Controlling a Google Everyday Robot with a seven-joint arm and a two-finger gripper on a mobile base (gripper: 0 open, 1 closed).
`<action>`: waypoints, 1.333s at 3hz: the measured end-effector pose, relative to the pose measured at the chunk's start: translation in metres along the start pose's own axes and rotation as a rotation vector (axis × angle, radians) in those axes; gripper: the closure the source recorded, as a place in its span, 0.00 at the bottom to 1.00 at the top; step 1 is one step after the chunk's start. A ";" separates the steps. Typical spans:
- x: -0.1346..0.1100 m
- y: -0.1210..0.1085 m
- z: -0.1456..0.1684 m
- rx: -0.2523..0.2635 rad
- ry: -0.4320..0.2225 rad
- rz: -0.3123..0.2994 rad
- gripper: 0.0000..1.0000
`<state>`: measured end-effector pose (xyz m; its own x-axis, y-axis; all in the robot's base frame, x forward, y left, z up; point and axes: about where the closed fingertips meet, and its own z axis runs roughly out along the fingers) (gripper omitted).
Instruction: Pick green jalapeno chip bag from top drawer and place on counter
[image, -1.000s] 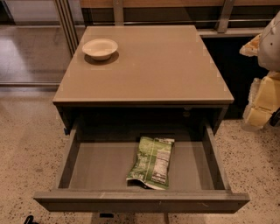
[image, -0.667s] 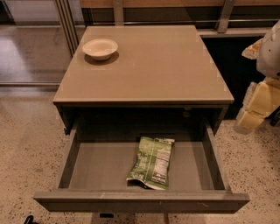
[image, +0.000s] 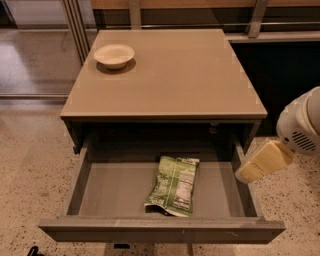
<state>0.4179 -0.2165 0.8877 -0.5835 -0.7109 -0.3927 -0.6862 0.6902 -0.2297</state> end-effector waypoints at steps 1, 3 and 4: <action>-0.006 -0.007 0.015 0.040 -0.052 0.115 0.00; 0.007 0.007 0.049 -0.032 -0.032 0.254 0.00; -0.003 0.033 0.106 -0.155 -0.017 0.344 0.00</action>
Offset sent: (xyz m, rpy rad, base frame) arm 0.0128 0.0011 -0.0116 0.0570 -0.0408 -0.1014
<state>0.4432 -0.1777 0.7870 -0.7848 -0.4375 -0.4389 -0.5095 0.8587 0.0550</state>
